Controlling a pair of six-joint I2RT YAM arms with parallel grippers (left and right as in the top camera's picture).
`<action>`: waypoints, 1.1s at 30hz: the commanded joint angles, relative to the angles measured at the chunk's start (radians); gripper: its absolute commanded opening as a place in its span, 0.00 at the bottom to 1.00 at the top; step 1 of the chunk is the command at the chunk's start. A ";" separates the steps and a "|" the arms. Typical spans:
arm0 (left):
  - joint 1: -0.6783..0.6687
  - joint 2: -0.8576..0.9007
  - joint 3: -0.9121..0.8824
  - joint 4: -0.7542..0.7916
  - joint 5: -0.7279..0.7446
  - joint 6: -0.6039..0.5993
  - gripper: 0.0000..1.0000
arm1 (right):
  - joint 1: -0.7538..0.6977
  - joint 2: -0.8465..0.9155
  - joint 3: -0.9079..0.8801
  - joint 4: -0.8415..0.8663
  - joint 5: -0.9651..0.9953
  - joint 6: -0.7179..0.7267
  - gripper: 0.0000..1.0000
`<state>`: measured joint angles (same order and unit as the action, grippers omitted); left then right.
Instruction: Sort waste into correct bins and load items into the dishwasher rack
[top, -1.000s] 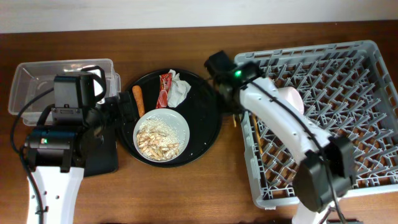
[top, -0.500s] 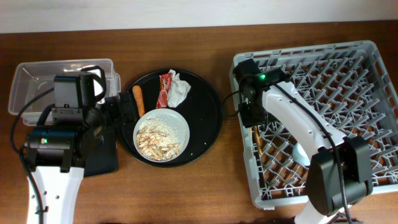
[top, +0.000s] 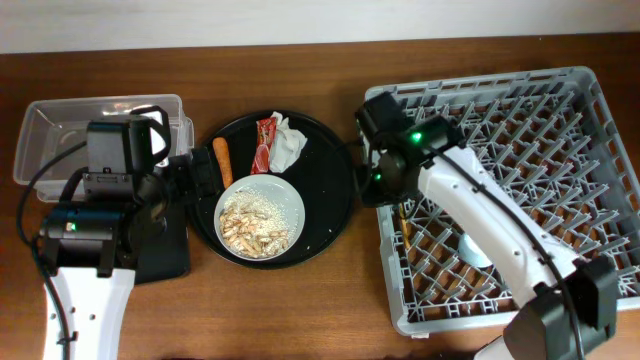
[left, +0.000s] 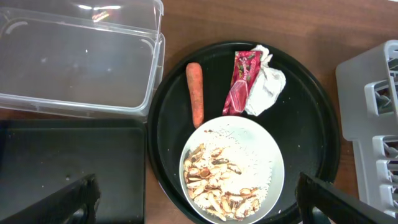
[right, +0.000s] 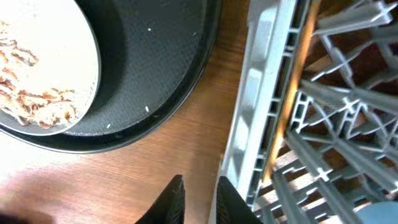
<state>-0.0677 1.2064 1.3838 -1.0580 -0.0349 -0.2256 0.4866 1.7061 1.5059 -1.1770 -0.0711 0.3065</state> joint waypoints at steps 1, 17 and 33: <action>0.005 0.003 0.006 0.001 -0.011 -0.006 0.99 | 0.010 0.030 -0.081 0.012 0.109 0.114 0.17; 0.005 0.003 0.006 0.001 -0.011 -0.006 0.99 | -0.024 -0.128 -0.121 0.173 0.030 0.031 0.39; 0.005 0.003 0.006 0.001 -0.011 -0.006 0.99 | -0.047 0.038 -0.242 0.220 0.212 0.170 0.07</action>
<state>-0.0677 1.2064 1.3838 -1.0584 -0.0349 -0.2256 0.4580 1.7367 1.2648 -0.9890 0.0563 0.3889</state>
